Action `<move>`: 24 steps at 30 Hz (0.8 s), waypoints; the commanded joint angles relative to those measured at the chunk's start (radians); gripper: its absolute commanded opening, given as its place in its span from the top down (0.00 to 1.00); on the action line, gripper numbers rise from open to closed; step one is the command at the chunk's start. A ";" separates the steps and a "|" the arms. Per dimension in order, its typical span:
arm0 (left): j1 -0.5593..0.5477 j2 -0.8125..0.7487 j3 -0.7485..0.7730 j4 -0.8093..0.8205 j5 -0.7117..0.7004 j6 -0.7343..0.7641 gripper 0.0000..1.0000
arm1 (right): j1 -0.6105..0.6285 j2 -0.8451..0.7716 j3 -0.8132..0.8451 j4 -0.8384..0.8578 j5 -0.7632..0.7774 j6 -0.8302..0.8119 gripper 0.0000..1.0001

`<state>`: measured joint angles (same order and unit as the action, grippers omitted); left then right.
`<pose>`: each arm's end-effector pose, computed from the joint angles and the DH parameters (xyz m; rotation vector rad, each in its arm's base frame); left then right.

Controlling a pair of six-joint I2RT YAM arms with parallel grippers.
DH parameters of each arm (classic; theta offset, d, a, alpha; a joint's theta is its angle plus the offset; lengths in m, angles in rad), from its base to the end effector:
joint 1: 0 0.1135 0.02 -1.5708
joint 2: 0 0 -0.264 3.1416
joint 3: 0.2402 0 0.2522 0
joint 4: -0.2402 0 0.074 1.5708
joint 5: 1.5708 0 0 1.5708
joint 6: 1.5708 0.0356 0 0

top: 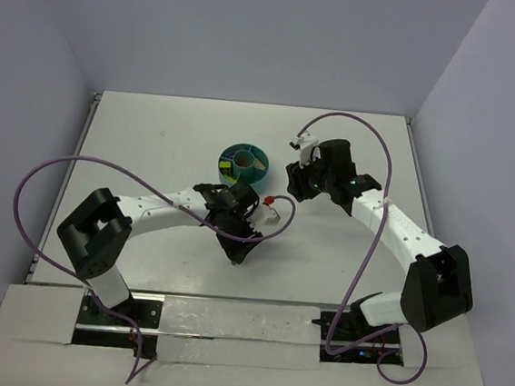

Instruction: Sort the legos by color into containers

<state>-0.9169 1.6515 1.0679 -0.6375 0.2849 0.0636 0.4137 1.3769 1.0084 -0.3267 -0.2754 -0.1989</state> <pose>0.1842 -0.2568 0.1901 1.4221 2.5093 -0.5873 0.2730 0.1304 0.2709 -0.8231 2.1153 0.4257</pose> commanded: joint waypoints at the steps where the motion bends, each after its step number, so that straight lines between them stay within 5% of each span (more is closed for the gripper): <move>1: -0.011 0.040 0.053 -0.012 -0.086 -0.041 0.37 | -0.009 -0.035 0.004 0.016 0.016 0.000 0.47; 24: -0.060 0.134 0.071 -0.004 -0.123 -0.044 0.47 | -0.008 -0.053 -0.017 0.025 0.020 -0.017 0.47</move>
<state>-0.9662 1.7813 1.1103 -0.6437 0.1661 0.0219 0.4118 1.3632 1.0049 -0.3264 -0.2687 -0.2066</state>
